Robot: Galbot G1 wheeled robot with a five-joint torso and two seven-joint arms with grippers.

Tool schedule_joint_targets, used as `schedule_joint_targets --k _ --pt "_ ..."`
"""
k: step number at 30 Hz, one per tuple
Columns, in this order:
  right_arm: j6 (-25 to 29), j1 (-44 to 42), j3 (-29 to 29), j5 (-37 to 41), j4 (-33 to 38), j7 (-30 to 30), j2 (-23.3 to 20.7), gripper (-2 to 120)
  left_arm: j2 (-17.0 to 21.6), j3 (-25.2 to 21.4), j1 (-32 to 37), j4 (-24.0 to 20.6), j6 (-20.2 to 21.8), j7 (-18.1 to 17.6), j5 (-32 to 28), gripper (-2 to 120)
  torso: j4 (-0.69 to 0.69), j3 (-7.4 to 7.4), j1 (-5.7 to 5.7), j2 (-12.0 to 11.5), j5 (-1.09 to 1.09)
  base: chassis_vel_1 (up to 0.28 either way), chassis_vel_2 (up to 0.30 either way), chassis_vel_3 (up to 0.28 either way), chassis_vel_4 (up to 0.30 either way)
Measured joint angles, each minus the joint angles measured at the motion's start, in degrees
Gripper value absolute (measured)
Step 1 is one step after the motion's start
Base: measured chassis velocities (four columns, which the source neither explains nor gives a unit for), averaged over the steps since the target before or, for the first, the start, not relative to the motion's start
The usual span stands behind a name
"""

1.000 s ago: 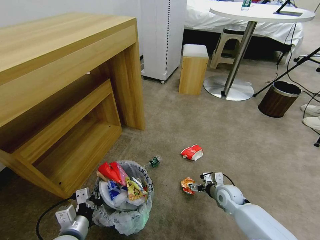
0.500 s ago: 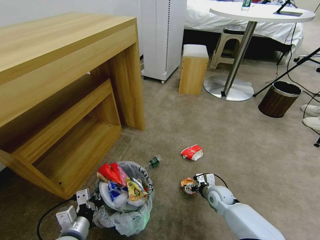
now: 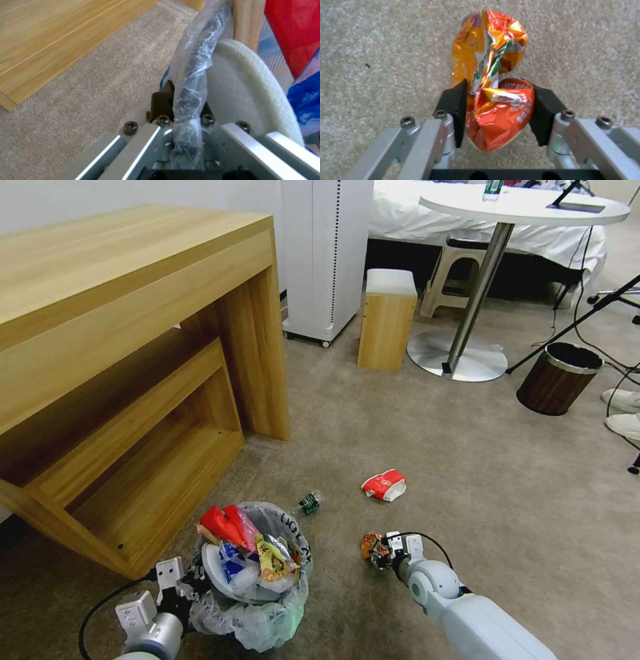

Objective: Pick up the trash bin and place the garbage on the floor into it.

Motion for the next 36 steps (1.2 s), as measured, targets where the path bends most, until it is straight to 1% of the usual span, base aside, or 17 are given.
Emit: schedule_joint_targets --k 4,8,12,14,15,17,18,21,22,24,25,26,28,29,33,34,36 --pt "1.1 -0.13 -0.08 -1.05 -0.11 0.36 -0.33 29 0.16 -0.1 0.22 -0.05 -0.13 0.07 0.03 0 0.0 0.0 0.0 0.0 0.0 0.0 0.0 0.0 0.0" --pt "1.73 -0.62 0.22 -1.13 0.77 0.37 -1.08 28 0.31 -0.29 0.28 -0.19 -0.18 0.08 0.04 0 0.0 0.0 0.0 -0.01 0.0 0.0 0.0 0.0 0.0" --pt "4.06 -1.55 1.47 -0.97 3.9 -0.6 -3.32 28 0.48 -0.37 0.23 -0.22 -0.19 0.09 0.01 0 -0.02 0.0 0.0 -0.01 -0.01 0.0 0.0 0.0 0.0" --pt "6.2 -2.53 2.94 -0.54 8.58 -1.85 -5.85 28 0.6 -0.43 0.1 -0.22 -0.22 0.1 -0.01 0 -0.02 0.01 0.0 -0.01 -0.01 0.0 0.0 0.0 0.0" --pt "6.2 -2.53 2.94 -0.54 8.58 -1.85 -5.85 28 0.6 -0.43 0.1 -0.22 -0.22 0.1 -0.01 0 -0.02 0.01 0.0 -0.01 -0.01 0.0 0.0 0.0 0.0" --pt "9.5 -2.8 3.95 0.33 15.13 -3.34 -8.14 28 0.9 -0.45 0.01 -0.19 -0.22 0.11 -0.16 0 -0.02 0.01 0.0 0.0 -0.02 0.0 0.0 0.0 0.0" --pt "9.5 -2.8 3.95 0.33 15.13 -3.34 -8.14 28 0.9 -0.45 0.01 -0.19 -0.22 0.11 -0.16 0 -0.02 0.01 0.0 0.0 -0.02 0.0 0.0 0.0 0.0" --pt "15.57 -0.84 3.18 2.42 25.66 -8.18 -11.28 28 1.32 -0.46 -0.28 -0.31 -0.16 0.02 -0.52 0 -0.01 0.0 0.0 0.0 -0.03 0.0 0.0 0.0 0.0" --pt "15.57 -0.84 3.18 2.42 25.66 -8.18 -11.28 28 1.32 -0.46 -0.28 -0.31 -0.16 0.02 -0.52 0 -0.01 0.0 0.0 0.0 -0.03 0.0 0.0 0.0 0.0" --pt "17.95 1.33 1.08 3.56 30.06 -10.09 -12.72 28 1.39 -0.43 -0.32 -0.59 -0.08 -0.05 -0.64 0 -0.01 0.01 0.0 0.0 -0.01 0.0 0.0 0.0 0.0" --pt "20.97 4.08 -1.67 4.97 32.86 -13.02 -13.82 28 1.4 -0.41 -0.27 -0.75 -0.01 -0.1 -0.66 0 -0.01 0.0 0.0 -0.01 -0.01 0.0 0.0 0.0 0.0" --pt "20.97 4.08 -1.67 4.97 32.86 -13.02 -13.82 28 1.4 -0.41 -0.27 -0.75 -0.01 -0.1 -0.66 0 -0.01 0.0 0.0 -0.01 -0.01 0.0 0.0 0.0 0.0" --pt "25.89 9.52 -7.05 6.69 35.5 -18.28 -15.15 28 1.4 -0.4 -0.11 -1.1 0.1 -0.13 -0.66 0 0.0 0.01 0.0 -0.01 -0.01 0.0 0.0 0.0 0.0" --pt "25.89 9.52 -7.05 6.69 35.5 -18.28 -15.15 28 1.4 -0.4 -0.11 -1.1 0.1 -0.13 -0.66 0 0.0 0.01 0.0 -0.01 -0.01 0.0 0.0 0.0 0.0" --pt "30.21 17.26 -15.69 8.72 37.21 -23.1 -15.73 28 1.32 -0.53 -0.02 -1.6 0.21 -0.2 -0.64 0 0.01 0.01 0.0 -0.01 -0.01 0.0 0.0 0.0 0.0" --pt "30.21 17.26 -15.69 8.72 37.21 -23.1 -15.73 28 1.32 -0.53 -0.02 -1.6 0.21 -0.2 -0.64 0 0.01 0.01 0.0 -0.01 -0.01 0.0 0.0 0.0 0.0" --pt "30.29 20.2 -19.87 9.77 38.14 -23.58 -15.58 28 1.17 -0.69 0.13 -1.8 0.23 -0.25 -0.54 0 0.0 0.01 0.0 0.0 -0.02 0.0 0.0 0.0 0.0"
